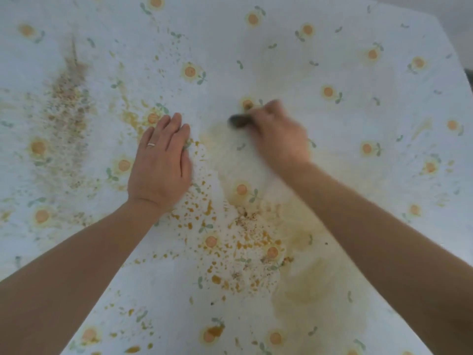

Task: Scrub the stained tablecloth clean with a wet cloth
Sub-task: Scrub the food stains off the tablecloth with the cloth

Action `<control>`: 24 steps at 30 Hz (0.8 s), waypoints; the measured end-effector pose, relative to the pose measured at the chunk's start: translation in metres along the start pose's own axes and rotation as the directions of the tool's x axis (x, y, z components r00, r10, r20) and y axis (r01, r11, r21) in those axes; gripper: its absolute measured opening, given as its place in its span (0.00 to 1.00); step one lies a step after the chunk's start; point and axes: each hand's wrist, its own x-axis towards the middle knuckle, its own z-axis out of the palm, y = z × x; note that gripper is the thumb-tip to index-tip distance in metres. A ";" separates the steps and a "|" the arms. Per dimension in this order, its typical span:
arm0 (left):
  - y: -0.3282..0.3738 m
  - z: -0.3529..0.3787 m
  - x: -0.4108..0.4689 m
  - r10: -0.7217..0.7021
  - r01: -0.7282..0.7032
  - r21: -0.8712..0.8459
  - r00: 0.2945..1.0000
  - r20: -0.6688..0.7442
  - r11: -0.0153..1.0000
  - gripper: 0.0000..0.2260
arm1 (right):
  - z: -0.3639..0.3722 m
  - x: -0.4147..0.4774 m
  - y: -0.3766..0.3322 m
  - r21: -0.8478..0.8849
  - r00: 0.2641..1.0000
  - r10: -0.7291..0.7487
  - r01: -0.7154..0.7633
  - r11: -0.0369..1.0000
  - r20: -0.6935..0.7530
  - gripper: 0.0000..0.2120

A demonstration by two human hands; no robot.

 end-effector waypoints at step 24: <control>0.000 -0.003 -0.001 -0.017 0.018 -0.026 1.000 0.016 1.000 0.22 | -0.025 -0.049 0.053 -0.059 0.822 0.537 -0.556 0.829 -0.190 0.11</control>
